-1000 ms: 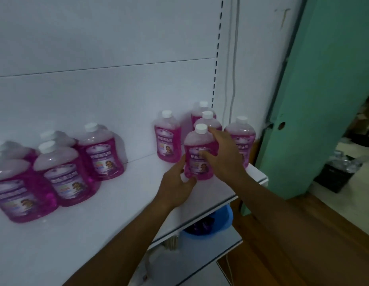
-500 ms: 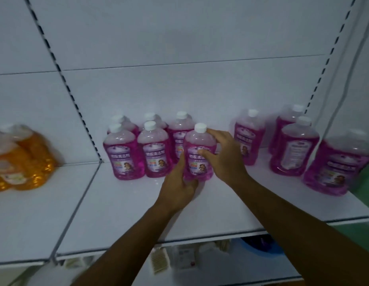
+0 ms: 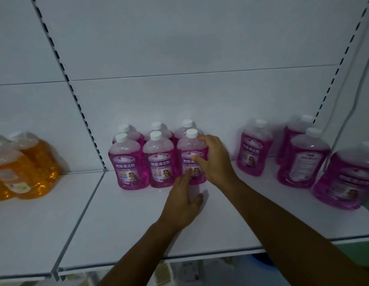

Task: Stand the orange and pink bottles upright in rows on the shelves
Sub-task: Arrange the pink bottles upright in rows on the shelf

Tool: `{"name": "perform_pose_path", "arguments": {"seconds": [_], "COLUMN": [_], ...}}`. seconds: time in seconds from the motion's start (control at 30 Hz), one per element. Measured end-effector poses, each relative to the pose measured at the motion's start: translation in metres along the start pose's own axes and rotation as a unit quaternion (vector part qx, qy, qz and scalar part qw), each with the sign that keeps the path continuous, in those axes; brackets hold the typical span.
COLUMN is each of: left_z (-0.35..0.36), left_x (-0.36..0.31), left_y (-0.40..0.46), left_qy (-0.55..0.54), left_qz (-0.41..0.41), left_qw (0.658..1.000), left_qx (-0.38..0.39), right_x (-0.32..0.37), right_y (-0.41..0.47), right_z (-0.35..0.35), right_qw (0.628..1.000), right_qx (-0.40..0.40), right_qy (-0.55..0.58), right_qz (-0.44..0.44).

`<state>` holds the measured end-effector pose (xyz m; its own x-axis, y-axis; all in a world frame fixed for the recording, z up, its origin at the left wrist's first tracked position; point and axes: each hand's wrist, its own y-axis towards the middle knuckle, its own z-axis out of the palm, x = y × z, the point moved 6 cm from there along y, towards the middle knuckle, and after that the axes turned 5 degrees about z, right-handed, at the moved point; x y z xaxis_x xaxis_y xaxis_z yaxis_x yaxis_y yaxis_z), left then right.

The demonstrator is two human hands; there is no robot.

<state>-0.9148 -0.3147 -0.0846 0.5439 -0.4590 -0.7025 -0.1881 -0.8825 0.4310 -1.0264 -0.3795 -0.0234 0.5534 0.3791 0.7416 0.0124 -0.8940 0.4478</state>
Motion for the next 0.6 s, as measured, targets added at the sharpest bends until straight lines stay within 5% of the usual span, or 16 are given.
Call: {"name": "perform_pose_path", "arguments": {"seconds": [0.43,0.6], "left_z": [0.015,0.057], "left_x": [-0.009,-0.030], "left_y": [0.002,0.017], "left_qy": [0.006,0.010], "left_qz": [-0.011,-0.018], "left_qw": [1.000,0.996], "left_qx": [0.018,0.082], "right_x": [-0.014,-0.049], "right_y": [-0.016,-0.045], "right_z": [-0.009,-0.071], "right_qw": [0.999,0.996], "right_qx": [0.049,-0.015], "right_qy": [0.000,-0.042], "right_qz": [0.017,0.076]}}
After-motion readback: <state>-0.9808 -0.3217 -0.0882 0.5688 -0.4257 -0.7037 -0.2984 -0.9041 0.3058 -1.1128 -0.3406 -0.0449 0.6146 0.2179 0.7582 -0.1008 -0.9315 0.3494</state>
